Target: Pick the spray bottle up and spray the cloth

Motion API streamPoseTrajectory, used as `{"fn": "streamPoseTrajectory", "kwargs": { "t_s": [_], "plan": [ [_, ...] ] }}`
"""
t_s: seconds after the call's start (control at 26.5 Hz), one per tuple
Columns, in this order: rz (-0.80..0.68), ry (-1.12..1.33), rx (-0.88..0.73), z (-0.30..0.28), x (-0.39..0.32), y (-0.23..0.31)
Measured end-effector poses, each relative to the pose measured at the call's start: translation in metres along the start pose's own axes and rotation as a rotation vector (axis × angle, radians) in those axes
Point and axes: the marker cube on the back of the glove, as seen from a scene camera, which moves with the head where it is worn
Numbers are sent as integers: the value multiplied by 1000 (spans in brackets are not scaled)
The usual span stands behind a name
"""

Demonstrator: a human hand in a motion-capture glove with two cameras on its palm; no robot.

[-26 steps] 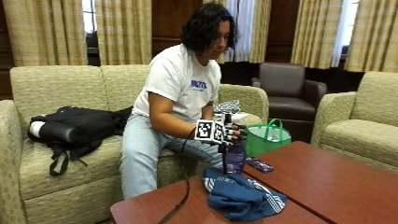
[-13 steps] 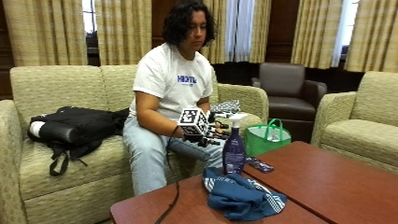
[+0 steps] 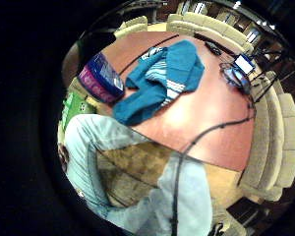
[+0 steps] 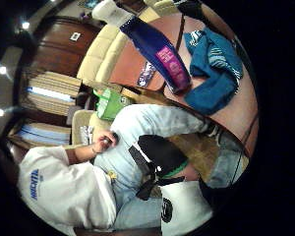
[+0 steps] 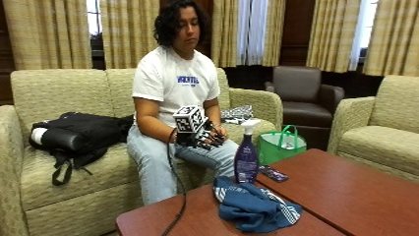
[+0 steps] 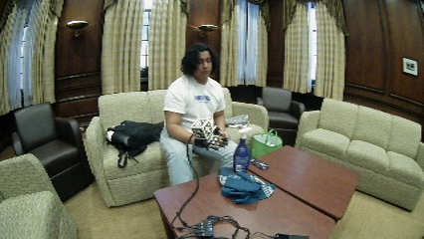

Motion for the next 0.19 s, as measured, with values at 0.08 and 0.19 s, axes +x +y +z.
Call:
{"fn": "streamPoseTrajectory", "kwargs": {
  "t_s": [0.08, 0.19],
  "plan": [
    [-2, 16, 2, -4, 3, 6],
    [-12, 5, 4, -10, 10, 8]
  ]
}}
